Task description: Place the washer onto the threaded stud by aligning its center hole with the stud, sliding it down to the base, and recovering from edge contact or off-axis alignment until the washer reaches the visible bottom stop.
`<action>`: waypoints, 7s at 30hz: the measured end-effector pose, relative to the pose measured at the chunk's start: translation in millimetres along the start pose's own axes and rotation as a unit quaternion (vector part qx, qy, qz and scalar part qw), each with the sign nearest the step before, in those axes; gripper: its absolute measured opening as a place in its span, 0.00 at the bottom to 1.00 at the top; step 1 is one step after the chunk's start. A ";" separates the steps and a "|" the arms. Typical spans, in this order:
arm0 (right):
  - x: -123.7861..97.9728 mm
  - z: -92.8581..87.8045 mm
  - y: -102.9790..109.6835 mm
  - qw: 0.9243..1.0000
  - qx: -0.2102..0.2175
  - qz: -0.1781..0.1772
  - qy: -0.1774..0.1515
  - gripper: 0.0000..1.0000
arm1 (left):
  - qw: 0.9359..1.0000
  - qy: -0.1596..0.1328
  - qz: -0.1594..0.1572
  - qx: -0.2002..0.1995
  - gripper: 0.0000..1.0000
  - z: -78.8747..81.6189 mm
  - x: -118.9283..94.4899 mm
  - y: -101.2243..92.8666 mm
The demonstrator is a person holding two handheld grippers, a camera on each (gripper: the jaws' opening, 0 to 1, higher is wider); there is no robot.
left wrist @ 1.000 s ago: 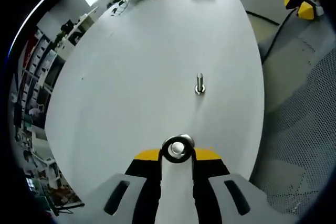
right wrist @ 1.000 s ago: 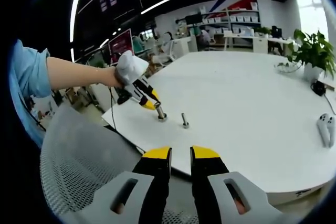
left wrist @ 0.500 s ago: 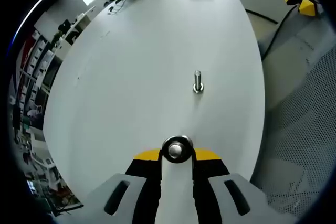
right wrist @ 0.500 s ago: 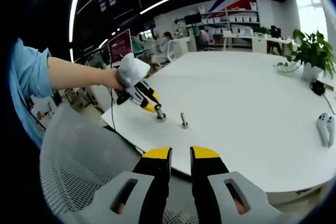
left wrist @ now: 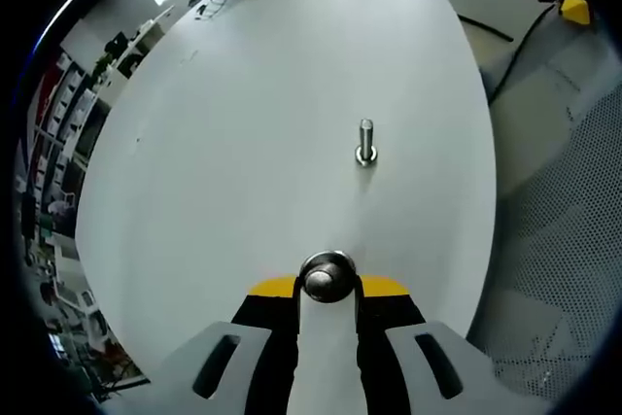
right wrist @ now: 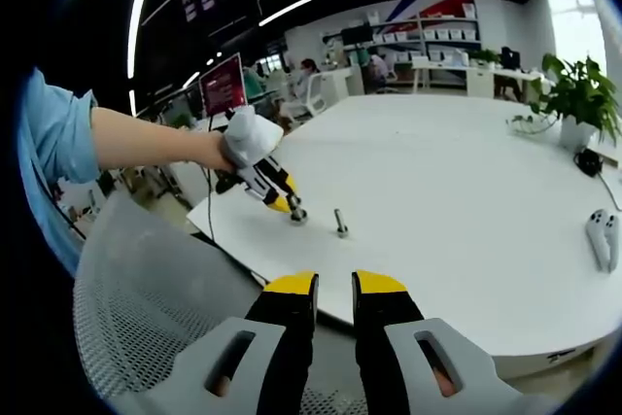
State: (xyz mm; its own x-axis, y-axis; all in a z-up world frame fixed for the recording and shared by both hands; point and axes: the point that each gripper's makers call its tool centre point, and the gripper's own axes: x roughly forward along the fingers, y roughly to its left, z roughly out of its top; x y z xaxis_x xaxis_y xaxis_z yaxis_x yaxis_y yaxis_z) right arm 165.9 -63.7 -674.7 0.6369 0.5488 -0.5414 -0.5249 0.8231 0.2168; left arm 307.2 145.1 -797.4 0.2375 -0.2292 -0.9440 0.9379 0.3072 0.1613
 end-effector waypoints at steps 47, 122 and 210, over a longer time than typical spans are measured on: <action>0.3 -0.3 0.7 1.000 -0.002 0.002 0.002 0.17 | 0.996 0.062 -0.053 -0.021 0.19 -4.0 25.7 -4.0; -0.8 -1.2 2.0 1.000 -0.006 0.003 0.004 0.18 | 0.943 -0.253 0.061 -0.207 0.36 11.7 -180.5 -29.7; 2.2 -14.2 -2.6 0.998 0.045 0.001 0.037 0.30 | 0.770 -0.398 0.274 -0.418 0.64 -66.3 -213.5 -40.3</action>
